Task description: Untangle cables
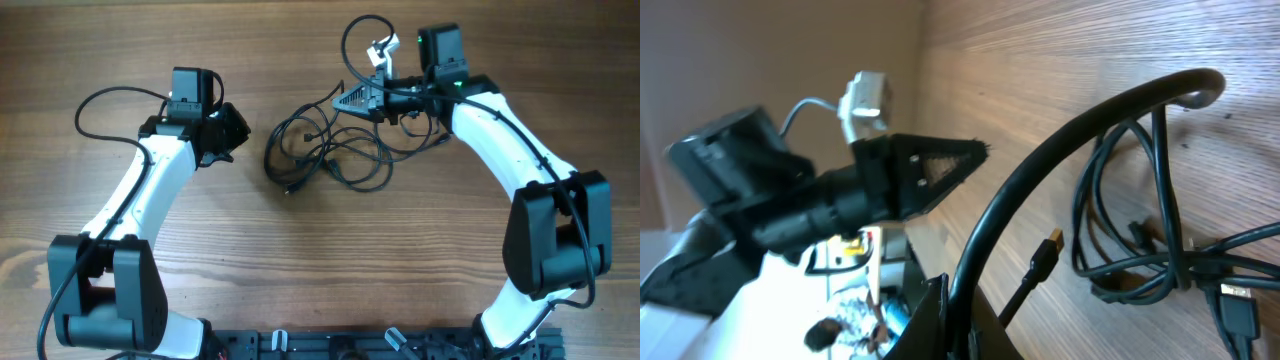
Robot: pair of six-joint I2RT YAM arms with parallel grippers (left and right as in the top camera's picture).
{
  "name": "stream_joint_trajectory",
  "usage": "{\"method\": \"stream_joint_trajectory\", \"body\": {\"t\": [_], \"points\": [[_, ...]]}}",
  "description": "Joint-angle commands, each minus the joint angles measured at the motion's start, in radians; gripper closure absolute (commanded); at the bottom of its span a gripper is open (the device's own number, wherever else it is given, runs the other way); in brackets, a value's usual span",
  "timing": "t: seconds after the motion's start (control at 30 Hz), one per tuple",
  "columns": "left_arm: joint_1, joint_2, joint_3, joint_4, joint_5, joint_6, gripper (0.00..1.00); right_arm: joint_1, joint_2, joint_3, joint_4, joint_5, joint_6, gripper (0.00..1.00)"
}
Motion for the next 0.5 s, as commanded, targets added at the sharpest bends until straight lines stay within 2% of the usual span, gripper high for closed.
{"method": "stream_joint_trajectory", "body": {"t": [0.0,0.17,0.33,0.47], "points": [[0.005,0.014,0.008,-0.003,-0.013,-0.003,0.78,-0.009,0.010,0.013,-0.025,-0.114,-0.116,0.96],[0.002,0.013,0.008,-0.004,0.011,-0.003,0.76,-0.009,0.012,0.013,-0.076,-0.112,-0.171,0.96],[0.002,0.013,0.008,-0.006,0.204,-0.003,0.72,-0.009,0.012,0.013,-0.079,-0.138,-0.185,0.96],[0.002,0.013,0.008,-0.031,0.220,-0.018,0.72,-0.009,0.012,0.013,-0.092,-0.277,-0.352,0.96]]}}
